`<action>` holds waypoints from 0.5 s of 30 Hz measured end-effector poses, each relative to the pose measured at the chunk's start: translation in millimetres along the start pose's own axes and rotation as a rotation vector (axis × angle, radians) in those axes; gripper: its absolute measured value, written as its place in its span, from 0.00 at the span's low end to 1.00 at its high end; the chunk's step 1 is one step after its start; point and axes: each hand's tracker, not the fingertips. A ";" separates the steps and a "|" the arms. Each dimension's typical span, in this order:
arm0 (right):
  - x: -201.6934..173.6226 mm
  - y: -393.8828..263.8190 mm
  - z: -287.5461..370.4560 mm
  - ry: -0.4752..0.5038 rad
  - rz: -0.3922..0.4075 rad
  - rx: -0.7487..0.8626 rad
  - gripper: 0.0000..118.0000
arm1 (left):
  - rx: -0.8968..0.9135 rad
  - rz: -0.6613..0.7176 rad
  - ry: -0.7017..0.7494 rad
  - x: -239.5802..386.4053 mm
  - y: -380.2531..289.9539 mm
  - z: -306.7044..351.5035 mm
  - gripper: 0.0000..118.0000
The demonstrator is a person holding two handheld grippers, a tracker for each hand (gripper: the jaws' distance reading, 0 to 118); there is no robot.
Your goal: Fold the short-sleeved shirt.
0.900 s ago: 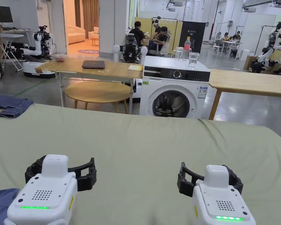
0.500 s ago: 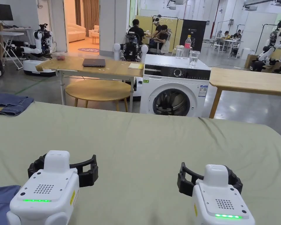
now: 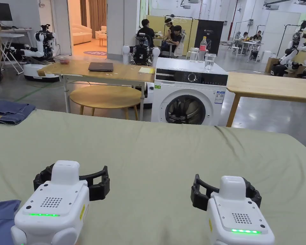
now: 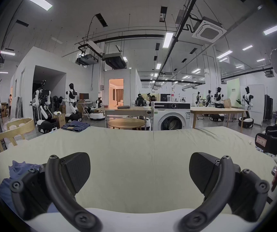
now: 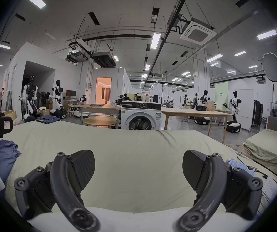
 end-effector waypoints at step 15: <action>-1.2 -1.0 1.0 -0.004 -0.001 -0.017 0.91 | -0.012 0.025 0.006 -6.4 -0.8 1.0 0.99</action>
